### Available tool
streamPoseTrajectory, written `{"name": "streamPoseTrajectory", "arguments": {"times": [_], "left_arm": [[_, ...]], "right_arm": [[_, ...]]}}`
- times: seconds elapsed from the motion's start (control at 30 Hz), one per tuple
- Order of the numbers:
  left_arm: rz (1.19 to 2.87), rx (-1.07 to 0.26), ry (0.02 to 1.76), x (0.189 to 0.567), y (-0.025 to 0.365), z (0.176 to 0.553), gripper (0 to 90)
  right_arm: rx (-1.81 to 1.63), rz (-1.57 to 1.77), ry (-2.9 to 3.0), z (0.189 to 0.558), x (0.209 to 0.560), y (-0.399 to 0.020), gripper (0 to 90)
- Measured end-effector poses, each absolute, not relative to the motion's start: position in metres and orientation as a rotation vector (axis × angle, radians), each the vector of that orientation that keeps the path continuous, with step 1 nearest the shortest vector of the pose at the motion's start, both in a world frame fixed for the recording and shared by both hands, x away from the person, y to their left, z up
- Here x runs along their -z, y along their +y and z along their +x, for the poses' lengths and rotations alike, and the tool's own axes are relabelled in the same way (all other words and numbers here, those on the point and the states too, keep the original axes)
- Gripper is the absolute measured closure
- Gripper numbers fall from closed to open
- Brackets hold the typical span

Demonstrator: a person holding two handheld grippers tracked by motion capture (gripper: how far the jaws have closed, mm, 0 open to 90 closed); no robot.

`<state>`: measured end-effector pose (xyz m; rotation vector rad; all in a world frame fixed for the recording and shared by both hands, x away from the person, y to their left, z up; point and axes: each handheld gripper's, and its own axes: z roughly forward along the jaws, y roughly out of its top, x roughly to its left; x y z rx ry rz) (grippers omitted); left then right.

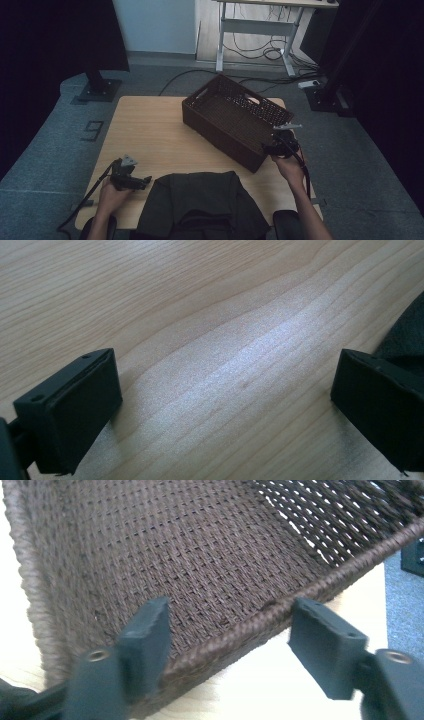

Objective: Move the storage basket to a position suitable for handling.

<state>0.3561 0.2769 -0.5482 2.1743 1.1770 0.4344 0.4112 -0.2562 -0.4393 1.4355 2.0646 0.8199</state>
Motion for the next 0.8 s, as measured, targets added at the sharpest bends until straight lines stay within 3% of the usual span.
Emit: {"name": "streamPoseTrajectory", "arguments": {"times": [0.1,0.33,0.8], "left_arm": [[2.175,-0.434,1.176,0.5481,0.2770,0.3561,0.0],[2.175,-0.434,1.176,0.5481,0.2770,0.3561,0.0],[2.175,-0.434,1.176,0.5481,0.2770,0.3561,0.0]], "right_arm": [[-0.814,1.449,2.052,0.4091,0.4389,-0.2589,43.7],[-0.776,1.413,2.064,0.4044,0.4372,-0.2593,48.8],[-0.822,1.373,2.091,0.4018,0.4383,-0.2633,49.8]]}}
